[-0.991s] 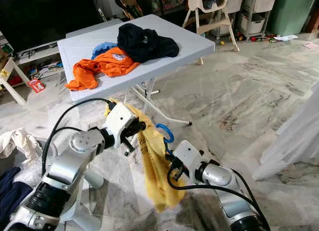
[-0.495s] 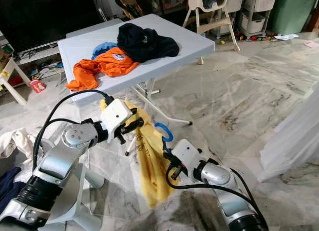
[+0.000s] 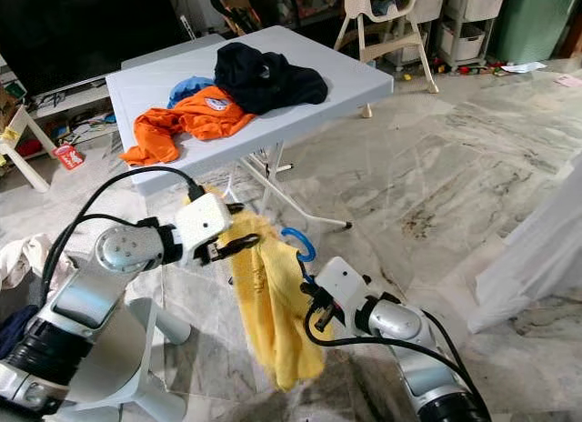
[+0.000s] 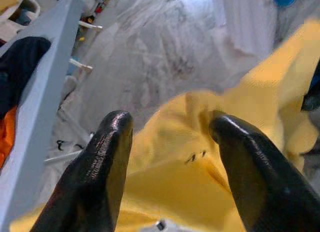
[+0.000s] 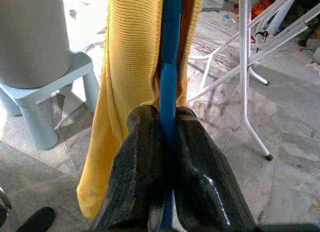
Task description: Hang hanger
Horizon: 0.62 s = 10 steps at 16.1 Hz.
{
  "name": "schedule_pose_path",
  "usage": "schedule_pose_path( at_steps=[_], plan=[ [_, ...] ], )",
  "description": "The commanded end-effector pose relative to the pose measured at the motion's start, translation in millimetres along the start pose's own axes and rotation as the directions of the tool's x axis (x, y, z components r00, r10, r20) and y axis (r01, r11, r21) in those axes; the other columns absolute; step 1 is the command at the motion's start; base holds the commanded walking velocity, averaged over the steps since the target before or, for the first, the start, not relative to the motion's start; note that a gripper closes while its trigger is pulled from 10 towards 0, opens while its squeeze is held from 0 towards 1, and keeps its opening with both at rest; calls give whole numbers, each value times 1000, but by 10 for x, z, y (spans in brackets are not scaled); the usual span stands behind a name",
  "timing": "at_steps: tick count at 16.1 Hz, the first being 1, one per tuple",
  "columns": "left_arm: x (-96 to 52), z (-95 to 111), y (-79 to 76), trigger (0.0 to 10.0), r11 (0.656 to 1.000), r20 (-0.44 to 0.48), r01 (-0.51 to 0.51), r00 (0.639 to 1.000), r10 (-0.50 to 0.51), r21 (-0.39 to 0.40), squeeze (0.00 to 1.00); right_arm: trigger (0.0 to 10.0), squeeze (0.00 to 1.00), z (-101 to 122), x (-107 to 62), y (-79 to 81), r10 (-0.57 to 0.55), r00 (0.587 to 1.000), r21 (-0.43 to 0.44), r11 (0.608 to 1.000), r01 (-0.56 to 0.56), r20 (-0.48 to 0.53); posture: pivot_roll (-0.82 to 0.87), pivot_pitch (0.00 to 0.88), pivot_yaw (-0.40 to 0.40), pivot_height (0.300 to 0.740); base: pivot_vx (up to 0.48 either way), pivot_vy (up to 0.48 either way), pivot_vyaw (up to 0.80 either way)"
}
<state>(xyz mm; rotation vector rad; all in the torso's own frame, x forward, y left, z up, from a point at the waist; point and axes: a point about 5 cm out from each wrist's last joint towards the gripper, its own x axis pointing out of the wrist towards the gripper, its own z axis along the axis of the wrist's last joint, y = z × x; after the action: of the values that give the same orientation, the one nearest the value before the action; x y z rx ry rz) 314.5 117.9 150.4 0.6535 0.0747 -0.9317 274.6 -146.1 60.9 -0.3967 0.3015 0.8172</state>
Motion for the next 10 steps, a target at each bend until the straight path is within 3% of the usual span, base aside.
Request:
schedule_pose_path(
  at_steps=[1, 4, 7, 10],
  plan=[
    [-86, -96, 26, 10000, 1000, -34, -14, 999, 14, 4, 1000, 0, 0, 138, 45, -18, 9, 998, -29, 1000, -7, 62, -140, 7, 142, 740, 0, 0, 0],
    [-176, -76, -20, 10000, 999, -10, 46, 999, -46, 22, 1000, 0, 0, 110, 24, -39, 10, 999, -31, 999, -9, 52, -137, 9, 138, 740, 0, 0, 0],
    [-236, -43, 116, 10000, 998, 24, 18, 1000, -19, 59, 1000, 0, 0, 91, 12, -41, 31, 999, -39, 999, -29, 40, -136, 9, 134, 740, 0, 0, 0],
    [-330, -235, 215, 10000, 989, -49, 14, 999, -7, 144, 1000, 0, 0, 43, -49, -29, 76, 997, -47, 996, -75, 18, -138, 8, 134, 740, 0, 0, 0]
  ],
)
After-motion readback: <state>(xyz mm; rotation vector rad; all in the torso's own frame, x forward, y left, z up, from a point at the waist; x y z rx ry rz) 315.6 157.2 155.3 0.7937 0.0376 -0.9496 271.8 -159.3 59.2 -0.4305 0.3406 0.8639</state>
